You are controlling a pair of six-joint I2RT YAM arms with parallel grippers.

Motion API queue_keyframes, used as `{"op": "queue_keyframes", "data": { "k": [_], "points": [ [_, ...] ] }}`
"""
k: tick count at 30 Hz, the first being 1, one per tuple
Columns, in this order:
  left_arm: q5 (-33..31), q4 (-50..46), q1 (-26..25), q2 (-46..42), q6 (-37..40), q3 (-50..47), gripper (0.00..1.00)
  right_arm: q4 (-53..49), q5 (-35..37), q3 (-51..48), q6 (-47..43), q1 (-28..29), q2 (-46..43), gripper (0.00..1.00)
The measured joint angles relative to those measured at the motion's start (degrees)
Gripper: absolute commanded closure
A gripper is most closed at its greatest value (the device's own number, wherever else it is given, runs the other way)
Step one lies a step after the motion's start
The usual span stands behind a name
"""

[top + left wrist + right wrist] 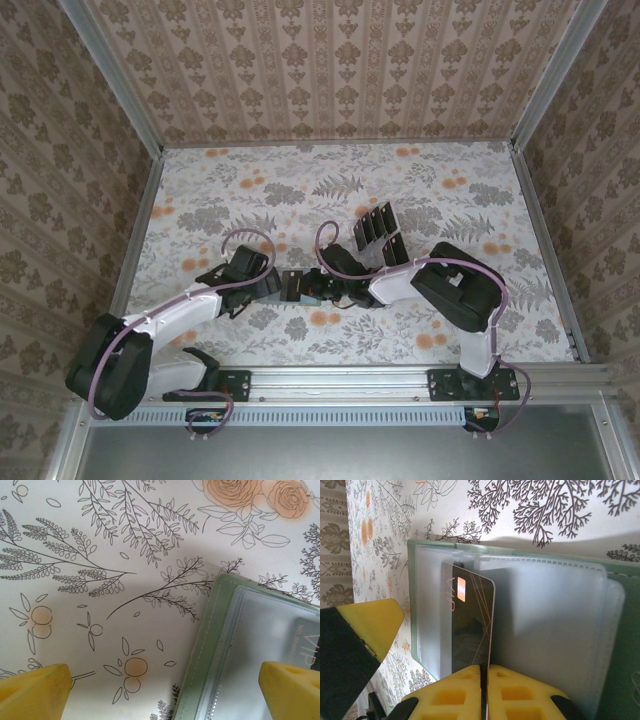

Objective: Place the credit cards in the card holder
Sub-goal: Insert the credit card into the card slot.

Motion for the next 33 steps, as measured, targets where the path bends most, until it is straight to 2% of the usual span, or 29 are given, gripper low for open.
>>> {"op": "queue_keyframes", "data": {
  "k": [14,16,18,21,33],
  "points": [
    [1.6,2.7,0.0,1.7,0.0,0.0,0.02,-1.4,-1.7,4.5,0.0,0.0,2.6,0.92],
    [1.8,3.0,0.0,2.0,0.0,0.0,0.02,-1.5,-2.0,4.8,0.0,0.0,2.8,0.86],
    [2.0,3.2,0.0,2.2,0.0,0.0,0.02,-1.9,-2.2,4.9,-0.5,0.0,2.8,0.75],
    [2.3,4.1,-0.1,2.3,0.0,0.0,0.02,-1.6,-2.9,5.1,-0.5,0.0,2.7,0.65],
    [2.7,8.1,-2.6,3.2,-0.7,-0.2,0.01,-1.9,-3.0,1.7,-1.6,-1.7,-0.4,0.62]
  ]
}}
